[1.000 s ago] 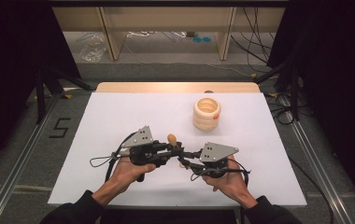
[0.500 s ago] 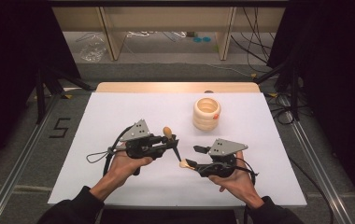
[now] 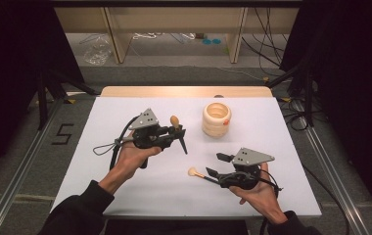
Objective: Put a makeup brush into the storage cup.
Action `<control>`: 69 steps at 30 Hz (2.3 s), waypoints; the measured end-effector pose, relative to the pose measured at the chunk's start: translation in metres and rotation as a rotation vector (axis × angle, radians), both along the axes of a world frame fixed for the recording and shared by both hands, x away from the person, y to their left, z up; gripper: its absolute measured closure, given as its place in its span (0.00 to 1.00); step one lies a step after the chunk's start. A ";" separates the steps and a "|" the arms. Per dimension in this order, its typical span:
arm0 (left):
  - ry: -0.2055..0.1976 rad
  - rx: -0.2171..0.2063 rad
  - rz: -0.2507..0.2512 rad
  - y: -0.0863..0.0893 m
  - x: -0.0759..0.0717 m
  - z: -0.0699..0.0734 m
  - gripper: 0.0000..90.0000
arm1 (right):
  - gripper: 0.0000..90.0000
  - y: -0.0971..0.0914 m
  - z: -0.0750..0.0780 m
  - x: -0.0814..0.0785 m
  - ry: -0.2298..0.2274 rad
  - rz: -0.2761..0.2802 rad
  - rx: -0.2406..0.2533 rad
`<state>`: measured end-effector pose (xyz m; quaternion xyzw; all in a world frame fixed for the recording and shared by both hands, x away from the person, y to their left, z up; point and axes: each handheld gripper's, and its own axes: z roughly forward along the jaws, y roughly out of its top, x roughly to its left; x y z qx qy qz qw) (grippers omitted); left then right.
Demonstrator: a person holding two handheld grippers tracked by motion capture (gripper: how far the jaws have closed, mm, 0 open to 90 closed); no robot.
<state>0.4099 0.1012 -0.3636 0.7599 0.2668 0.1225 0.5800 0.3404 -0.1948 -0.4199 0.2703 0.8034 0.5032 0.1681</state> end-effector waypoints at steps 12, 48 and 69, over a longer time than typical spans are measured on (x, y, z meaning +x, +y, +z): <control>0.032 0.014 0.004 -0.016 0.028 0.008 0.84 | 0.30 -0.011 -0.005 0.002 0.020 -0.061 0.007; 0.042 0.047 0.028 -0.055 0.086 0.038 0.84 | 0.23 -0.013 -0.008 -0.002 0.036 -0.063 0.015; 0.032 0.058 0.042 -0.093 0.114 0.053 0.84 | 0.24 -0.013 -0.008 -0.002 0.043 -0.052 0.006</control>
